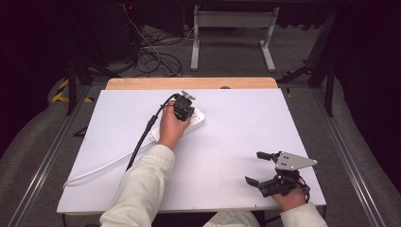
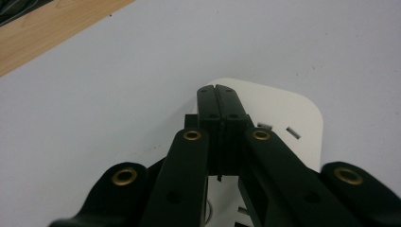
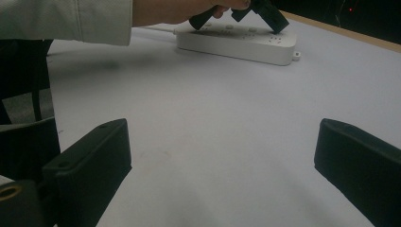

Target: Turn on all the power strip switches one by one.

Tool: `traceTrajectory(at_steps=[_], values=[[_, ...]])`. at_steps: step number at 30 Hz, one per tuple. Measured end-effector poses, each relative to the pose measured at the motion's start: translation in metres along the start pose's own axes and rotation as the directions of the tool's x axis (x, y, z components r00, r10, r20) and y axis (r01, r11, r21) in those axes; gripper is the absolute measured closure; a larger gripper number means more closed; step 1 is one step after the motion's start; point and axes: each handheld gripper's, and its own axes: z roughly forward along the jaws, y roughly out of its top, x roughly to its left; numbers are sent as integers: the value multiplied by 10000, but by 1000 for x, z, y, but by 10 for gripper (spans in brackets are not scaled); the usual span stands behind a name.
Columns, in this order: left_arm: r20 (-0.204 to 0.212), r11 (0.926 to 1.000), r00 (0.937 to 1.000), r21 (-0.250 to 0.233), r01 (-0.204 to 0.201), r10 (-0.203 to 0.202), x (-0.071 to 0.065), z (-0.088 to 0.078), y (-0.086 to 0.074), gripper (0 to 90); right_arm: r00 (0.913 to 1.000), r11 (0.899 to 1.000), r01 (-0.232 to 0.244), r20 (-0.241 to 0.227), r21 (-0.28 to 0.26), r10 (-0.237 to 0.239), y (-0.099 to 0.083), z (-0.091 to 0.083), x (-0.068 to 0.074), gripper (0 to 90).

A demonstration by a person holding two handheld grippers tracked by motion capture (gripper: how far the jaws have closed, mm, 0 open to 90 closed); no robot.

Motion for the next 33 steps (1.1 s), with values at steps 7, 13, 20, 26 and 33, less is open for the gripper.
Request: traceTrajectory(at_steps=[7,13,20,26,33], values=[[15,9999,9999,-62,-103,104,-3,3,2,900,10000,10000,-14,-9,-17,14,0,-1,0,50],[449,9995,9986,-132,302,-296,-6,-7,2,900,10000,10000,-55,22,-40,55,-1,-1,-2,50],[872,9968,9960,-764,241,-174,-4,-37,2,899,10000,10000,19,36,-16,-19,1,2,-1,50],[1097,9934,9939,-1135,185,-60,-3,-61,1,897,9999,10000,-12,132,-23,12,2,2,-1,50],[1305,9882,9914,-1518,201,-1,-2,-87,-4,846,9999,10000,0,169,-1,0,2,2,0,50]])
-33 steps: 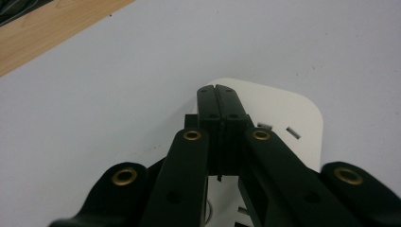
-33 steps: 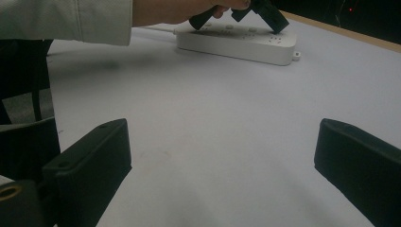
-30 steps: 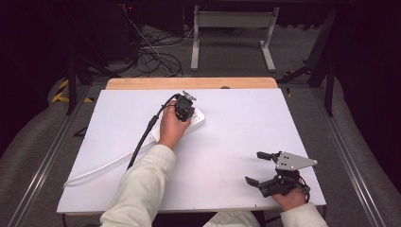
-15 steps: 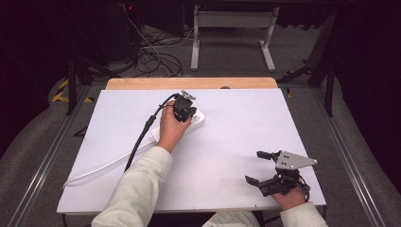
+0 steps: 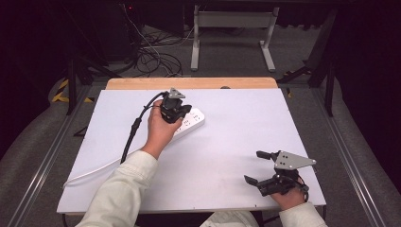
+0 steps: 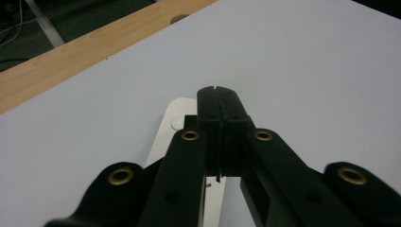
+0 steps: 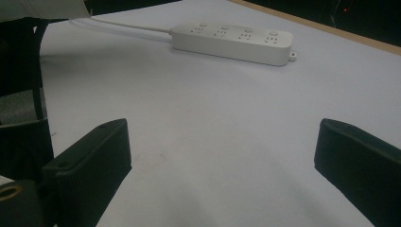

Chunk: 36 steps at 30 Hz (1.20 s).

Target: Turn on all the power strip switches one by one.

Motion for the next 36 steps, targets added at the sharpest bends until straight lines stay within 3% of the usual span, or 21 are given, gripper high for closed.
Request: traceTrajectory(at_steps=[6,16,22,24,32,36], values=[[160,9993,9995,-255,-256,260,-4,-20,0,841,10000,10000,6,55,29,-6,0,0,0,50],[421,9953,9978,-849,-468,505,-11,-60,-15,714,10000,10000,4,75,47,-4,0,1,0,50],[584,9912,9958,-1166,-633,704,-15,-79,-32,568,10000,10000,40,81,57,-40,1,2,1,50],[767,9900,9949,-1299,-545,648,-18,-86,-39,543,9999,10000,43,90,59,-44,1,2,1,50],[932,9822,9898,-1638,-917,1079,-26,-108,-68,524,9999,10000,21,102,45,-21,1,1,2,50],[997,9780,9882,-1853,-960,1159,-30,-114,-81,453,10000,10000,14,95,38,-14,1,1,2,49]])
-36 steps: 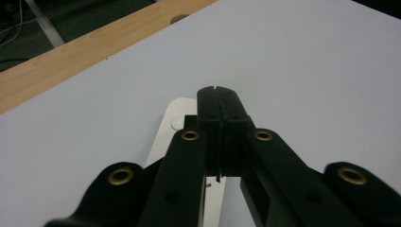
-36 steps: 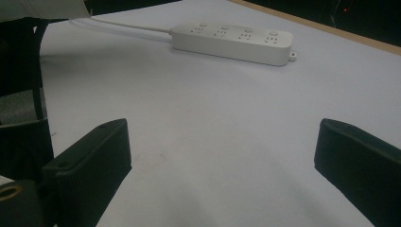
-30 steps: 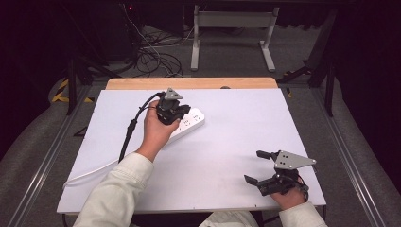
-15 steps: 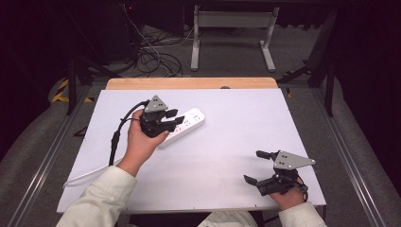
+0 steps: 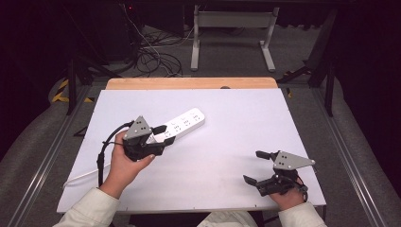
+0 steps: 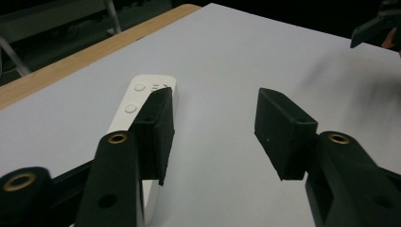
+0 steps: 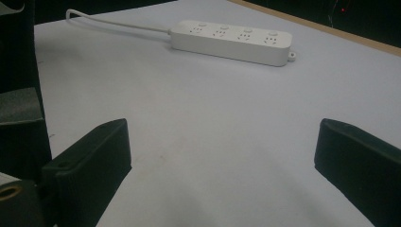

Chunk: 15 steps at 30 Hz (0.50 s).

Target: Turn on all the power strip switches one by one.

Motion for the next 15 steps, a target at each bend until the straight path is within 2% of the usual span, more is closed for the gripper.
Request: traceTrajectory(at_steps=[5,8,10,15], values=[[226,9997,9996,-142,173,-170,-4,-6,-16,384,10000,10000,21,1,-31,-21,0,0,0,48],[269,9987,9995,-476,180,-167,-4,-9,-28,365,10000,10000,30,23,-9,-30,0,0,1,48],[356,9984,9989,-457,328,-311,-3,-10,-37,333,10000,10000,26,43,-7,-26,0,-1,1,48],[127,9989,9996,-404,242,-237,-3,-15,-57,333,10000,10000,1,80,22,-2,-1,-1,0,48]])
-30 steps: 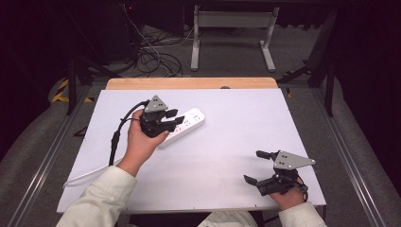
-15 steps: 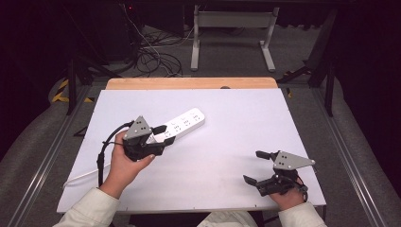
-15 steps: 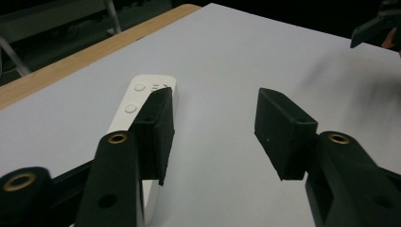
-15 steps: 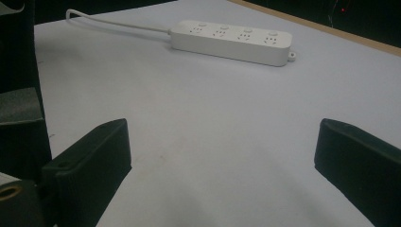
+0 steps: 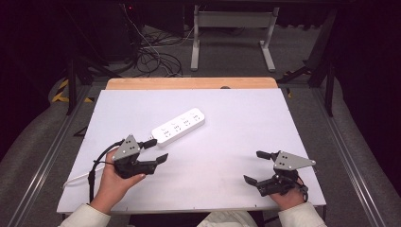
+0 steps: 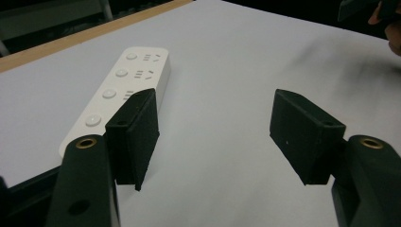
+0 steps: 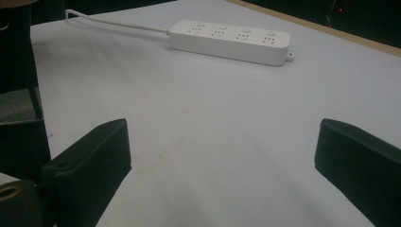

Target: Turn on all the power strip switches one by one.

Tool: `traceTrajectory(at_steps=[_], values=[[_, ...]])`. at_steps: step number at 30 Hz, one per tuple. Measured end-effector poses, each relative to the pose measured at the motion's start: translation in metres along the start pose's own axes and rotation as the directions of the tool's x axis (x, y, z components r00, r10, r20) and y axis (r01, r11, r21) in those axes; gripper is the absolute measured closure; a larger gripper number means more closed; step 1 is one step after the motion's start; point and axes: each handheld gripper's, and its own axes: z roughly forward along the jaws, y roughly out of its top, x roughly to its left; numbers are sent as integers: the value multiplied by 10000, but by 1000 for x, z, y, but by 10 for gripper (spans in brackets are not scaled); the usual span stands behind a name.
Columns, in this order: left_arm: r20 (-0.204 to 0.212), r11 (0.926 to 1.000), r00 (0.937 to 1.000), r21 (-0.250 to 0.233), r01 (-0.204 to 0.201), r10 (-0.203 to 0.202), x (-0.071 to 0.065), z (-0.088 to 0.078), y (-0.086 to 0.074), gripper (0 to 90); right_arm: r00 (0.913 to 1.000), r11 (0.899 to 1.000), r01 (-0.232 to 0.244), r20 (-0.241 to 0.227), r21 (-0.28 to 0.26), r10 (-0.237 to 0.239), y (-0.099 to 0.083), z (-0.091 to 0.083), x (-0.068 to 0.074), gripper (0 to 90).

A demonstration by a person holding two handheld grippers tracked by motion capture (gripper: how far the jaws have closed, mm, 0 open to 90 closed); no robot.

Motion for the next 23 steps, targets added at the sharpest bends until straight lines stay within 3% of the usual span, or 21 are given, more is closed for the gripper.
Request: traceTrajectory(at_steps=[9,12,14,17,23], values=[[-69,9996,9995,-1,297,-297,2,-14,-32,250,10000,10000,-3,30,41,3,-1,0,0,48],[-375,9999,9992,85,141,-138,2,-18,-42,258,10000,10000,-43,55,25,43,-1,-1,-1,48],[-249,9989,9988,-187,427,-431,2,-20,-44,258,10000,10000,-51,59,46,51,-1,-1,-1,49],[-306,9986,9989,-399,334,-346,0,-22,-42,256,9999,9999,-85,60,94,84,-2,-1,-1,48],[-18,9957,9969,-477,790,-792,3,-24,-41,240,9991,9987,-392,198,339,385,-3,1,-5,43]])
